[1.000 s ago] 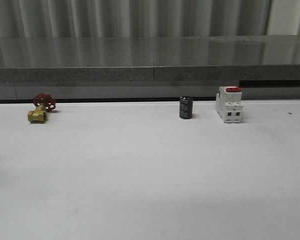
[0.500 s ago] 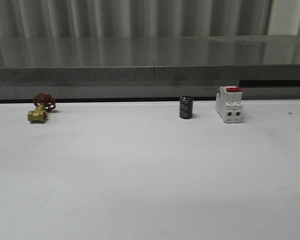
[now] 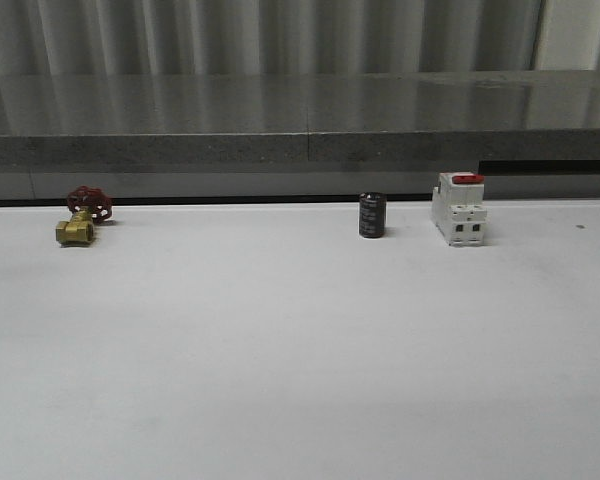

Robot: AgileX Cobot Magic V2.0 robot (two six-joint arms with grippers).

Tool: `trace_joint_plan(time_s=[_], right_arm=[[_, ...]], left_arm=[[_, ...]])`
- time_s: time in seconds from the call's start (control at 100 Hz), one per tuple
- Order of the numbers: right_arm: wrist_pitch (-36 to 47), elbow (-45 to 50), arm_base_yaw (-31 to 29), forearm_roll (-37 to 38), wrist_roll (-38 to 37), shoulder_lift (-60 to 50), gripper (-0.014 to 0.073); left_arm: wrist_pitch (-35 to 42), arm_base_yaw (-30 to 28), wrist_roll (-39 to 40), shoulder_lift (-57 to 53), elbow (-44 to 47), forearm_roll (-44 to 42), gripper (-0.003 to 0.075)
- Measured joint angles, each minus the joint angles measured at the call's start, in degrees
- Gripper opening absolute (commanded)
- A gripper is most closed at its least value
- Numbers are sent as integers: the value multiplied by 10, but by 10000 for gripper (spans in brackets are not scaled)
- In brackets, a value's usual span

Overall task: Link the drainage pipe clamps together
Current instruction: 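Lower the left gripper and grasp the white clamp half's end tab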

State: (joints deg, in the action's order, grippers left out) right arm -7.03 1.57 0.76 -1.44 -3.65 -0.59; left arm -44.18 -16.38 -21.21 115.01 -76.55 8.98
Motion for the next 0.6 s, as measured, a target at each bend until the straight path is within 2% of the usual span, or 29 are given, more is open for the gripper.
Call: trace_joint_plan(time_s=[0.24, 0.31, 0.43, 0.6], right_arm=[[0, 0, 0, 0, 0, 0, -67], [0, 0, 0, 0, 0, 0, -67], [0, 0, 0, 0, 0, 0, -67], [0, 0, 0, 0, 0, 0, -67]], left_arm=[[-5, 0, 0, 5, 0, 0, 593], [-9, 0, 0, 5, 0, 0, 563], [-13, 0, 0, 5, 0, 0, 430], [-15, 0, 0, 5, 0, 0, 156]])
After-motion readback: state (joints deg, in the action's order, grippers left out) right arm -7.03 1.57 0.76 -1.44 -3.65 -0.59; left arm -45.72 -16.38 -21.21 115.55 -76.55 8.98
